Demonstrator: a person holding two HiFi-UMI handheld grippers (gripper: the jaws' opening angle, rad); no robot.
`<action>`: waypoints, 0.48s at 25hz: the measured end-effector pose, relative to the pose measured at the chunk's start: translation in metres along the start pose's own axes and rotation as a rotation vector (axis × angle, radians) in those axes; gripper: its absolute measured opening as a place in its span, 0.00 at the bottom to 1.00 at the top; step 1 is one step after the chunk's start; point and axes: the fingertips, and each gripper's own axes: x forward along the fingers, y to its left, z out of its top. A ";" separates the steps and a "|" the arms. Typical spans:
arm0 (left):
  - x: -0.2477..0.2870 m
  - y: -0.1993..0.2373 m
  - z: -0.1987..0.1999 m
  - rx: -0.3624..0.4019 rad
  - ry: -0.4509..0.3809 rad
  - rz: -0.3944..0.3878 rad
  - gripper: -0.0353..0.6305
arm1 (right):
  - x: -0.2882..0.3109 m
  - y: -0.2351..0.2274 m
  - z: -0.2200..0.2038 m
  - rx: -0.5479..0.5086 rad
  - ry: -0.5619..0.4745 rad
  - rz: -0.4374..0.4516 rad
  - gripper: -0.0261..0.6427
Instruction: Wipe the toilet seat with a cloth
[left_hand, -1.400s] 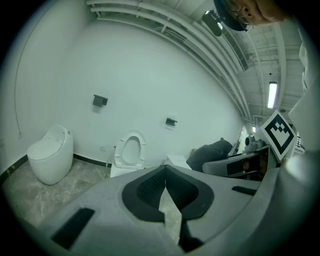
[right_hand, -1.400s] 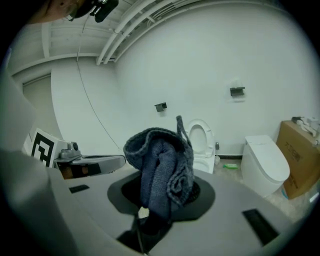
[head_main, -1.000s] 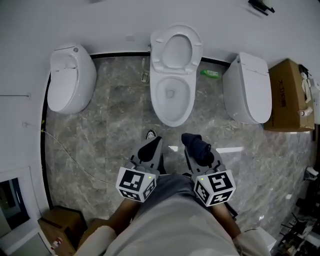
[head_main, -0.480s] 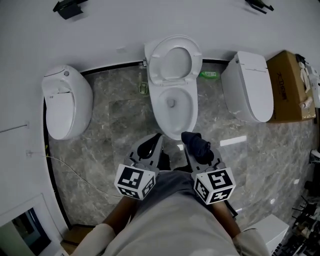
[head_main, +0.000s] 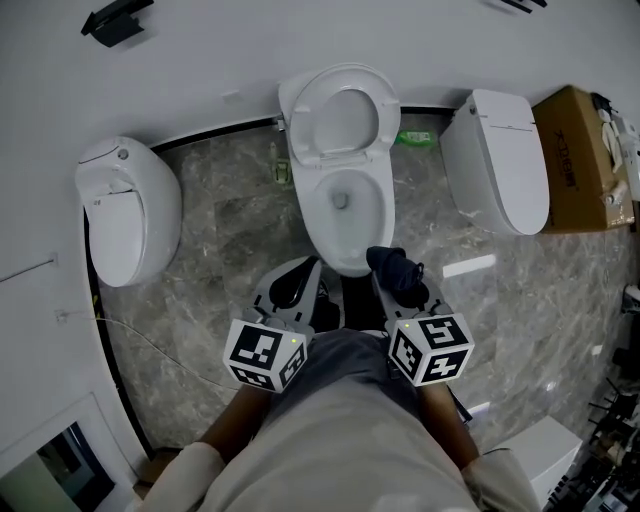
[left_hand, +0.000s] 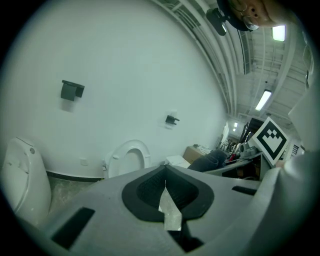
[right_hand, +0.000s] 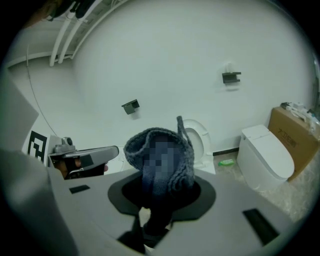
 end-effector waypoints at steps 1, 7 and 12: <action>0.002 0.002 0.001 0.000 -0.001 0.009 0.07 | 0.005 -0.005 0.003 0.009 -0.002 0.003 0.18; 0.025 0.019 0.025 -0.007 -0.027 0.083 0.07 | 0.044 -0.041 0.044 0.042 -0.018 0.042 0.18; 0.056 0.026 0.055 0.010 -0.048 0.131 0.07 | 0.079 -0.079 0.082 0.055 -0.007 0.066 0.18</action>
